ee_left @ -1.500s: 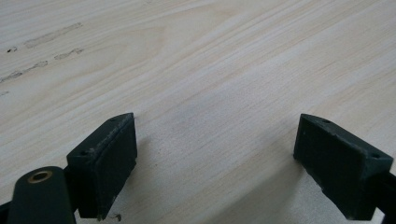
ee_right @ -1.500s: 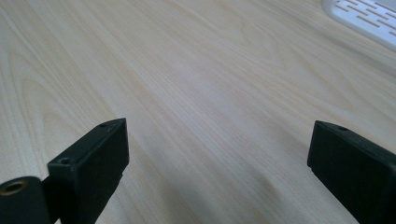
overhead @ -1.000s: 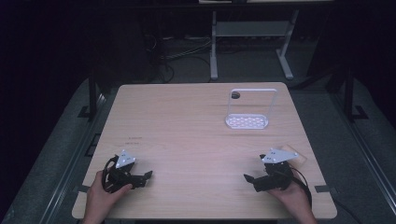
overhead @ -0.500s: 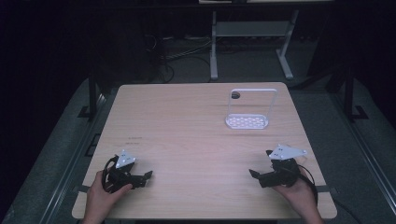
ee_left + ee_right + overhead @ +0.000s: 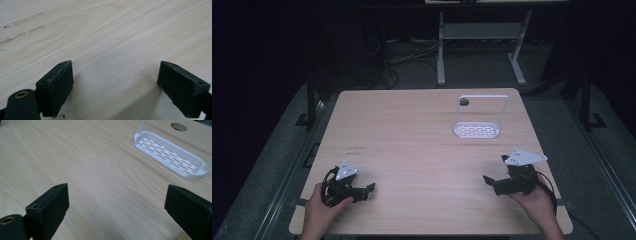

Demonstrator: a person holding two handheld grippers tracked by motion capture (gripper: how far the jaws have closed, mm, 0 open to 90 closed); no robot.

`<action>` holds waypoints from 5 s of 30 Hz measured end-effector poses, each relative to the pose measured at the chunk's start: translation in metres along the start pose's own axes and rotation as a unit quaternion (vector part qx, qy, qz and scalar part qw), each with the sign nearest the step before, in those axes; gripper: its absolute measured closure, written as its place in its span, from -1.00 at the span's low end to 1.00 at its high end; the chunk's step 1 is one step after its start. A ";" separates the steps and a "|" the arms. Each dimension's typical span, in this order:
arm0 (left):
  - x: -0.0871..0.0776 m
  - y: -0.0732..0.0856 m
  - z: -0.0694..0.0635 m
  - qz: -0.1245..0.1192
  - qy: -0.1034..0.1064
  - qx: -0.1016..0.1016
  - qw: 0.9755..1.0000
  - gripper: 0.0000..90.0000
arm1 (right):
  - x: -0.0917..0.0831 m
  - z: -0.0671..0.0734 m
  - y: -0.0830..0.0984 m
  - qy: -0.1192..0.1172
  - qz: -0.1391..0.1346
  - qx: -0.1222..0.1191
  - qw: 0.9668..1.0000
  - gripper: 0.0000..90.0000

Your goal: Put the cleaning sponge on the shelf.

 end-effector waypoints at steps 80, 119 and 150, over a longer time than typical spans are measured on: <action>0.000 0.000 0.000 0.000 0.000 0.000 1.000 -0.71 | -0.008 -0.101 0.073 0.043 0.072 0.081 0.993 -0.68; 0.000 0.000 0.000 0.000 0.000 0.000 1.000 -0.71 | -0.016 -0.102 0.069 0.047 0.066 0.075 0.994 -0.07; 0.000 0.000 0.000 0.000 -0.001 0.000 1.000 -0.71 | -0.012 -0.092 0.033 0.036 0.040 0.062 0.997 -0.07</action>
Point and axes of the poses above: each handheld gripper's, and its own axes: x roughly forward along the jaws, y roughly out of its underside, z roughly to its left, the point moved 7 cm from there along x, roughly forward along the jaws, and after that the axes turned 6 degrees about -z, right-handed, at the moved point
